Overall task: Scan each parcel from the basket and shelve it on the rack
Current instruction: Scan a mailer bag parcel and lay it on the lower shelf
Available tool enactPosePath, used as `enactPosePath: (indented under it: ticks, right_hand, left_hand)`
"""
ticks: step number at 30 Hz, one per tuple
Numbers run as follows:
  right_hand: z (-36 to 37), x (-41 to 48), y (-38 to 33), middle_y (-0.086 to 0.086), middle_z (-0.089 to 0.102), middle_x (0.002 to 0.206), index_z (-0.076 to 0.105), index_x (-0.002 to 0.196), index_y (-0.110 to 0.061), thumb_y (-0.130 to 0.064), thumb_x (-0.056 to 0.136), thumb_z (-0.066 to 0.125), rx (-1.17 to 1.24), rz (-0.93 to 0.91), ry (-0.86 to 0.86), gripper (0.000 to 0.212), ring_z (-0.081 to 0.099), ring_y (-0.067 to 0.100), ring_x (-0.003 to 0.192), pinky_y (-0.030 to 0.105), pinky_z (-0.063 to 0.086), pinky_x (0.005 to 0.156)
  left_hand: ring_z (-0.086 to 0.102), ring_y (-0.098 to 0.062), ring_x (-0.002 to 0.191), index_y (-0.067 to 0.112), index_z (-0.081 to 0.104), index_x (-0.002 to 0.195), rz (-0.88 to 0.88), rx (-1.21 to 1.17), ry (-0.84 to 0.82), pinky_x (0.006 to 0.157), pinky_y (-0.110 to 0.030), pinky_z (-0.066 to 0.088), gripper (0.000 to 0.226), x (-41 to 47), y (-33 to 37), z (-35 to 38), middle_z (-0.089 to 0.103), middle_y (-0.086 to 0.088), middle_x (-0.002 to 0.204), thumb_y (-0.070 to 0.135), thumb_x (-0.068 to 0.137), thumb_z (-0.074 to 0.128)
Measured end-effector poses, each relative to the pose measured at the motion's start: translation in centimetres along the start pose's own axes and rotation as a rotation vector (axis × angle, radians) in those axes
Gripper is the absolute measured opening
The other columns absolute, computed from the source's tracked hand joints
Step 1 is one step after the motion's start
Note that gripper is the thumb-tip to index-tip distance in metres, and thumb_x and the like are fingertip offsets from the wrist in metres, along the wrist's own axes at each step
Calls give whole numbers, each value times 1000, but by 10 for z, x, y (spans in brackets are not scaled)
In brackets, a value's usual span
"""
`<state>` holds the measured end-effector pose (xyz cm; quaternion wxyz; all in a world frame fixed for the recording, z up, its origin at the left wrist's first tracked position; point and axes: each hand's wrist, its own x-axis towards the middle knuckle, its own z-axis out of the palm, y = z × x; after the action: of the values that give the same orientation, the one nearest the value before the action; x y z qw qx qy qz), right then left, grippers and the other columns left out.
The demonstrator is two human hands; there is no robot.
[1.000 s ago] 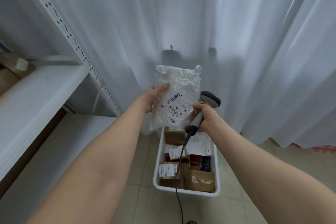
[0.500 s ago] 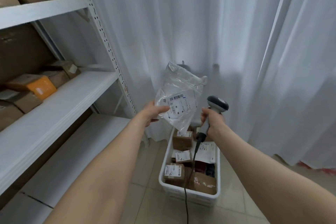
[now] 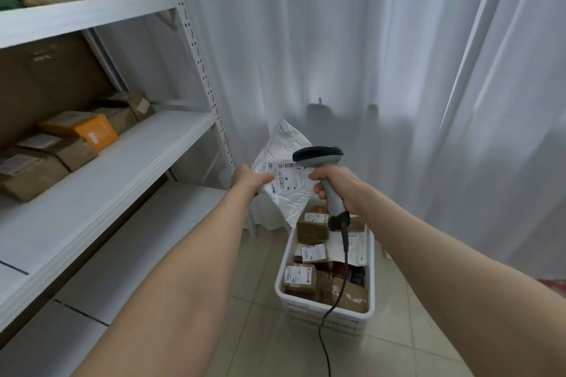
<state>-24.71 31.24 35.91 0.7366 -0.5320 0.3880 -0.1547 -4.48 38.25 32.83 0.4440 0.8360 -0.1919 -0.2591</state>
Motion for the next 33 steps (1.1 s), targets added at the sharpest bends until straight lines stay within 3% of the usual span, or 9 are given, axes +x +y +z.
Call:
enactPosePath:
  ticks: [9,15,27,30,33]
  right_hand:
    - [35,-2,-1,3,52,55,55,101,-6,-5,88,55,-9,8,-14,14,44,11,43,20,40,43]
    - [54,0,-2,2,52,51,54,100,-7,-7,87,55,-26,34,-27,13,44,10,39,18,41,40]
    - [95,9,-2,3,55,53,56,96,-8,-10,87,56,-21,90,-24,9,46,10,41,18,43,41]
    - [103,11,-2,4,63,56,59,98,-9,-10,88,60,-9,52,0,10,50,9,43,19,46,43]
    - [113,18,-1,7,68,68,61,98,-8,-5,86,66,36,-69,81,13,56,11,47,22,51,48]
  left_hand:
    - [67,-28,90,5,52,105,-38,-1,-4,83,-42,58,45,5,-13,-34,65,-12,104,25,76,80]
    - [67,-29,95,0,53,117,-64,-24,-9,84,-43,57,53,12,-22,-52,66,-14,111,23,77,80]
    - [66,-30,96,-1,52,118,-77,-56,-18,84,-44,57,50,21,-38,-85,64,-16,114,17,79,78]
    - [64,-30,101,5,51,124,-57,-33,-99,86,-43,56,49,25,-39,-96,61,-15,117,5,81,74]
    - [60,-27,103,12,51,129,82,118,-223,83,-37,56,57,26,-36,-107,58,-12,120,2,78,73]
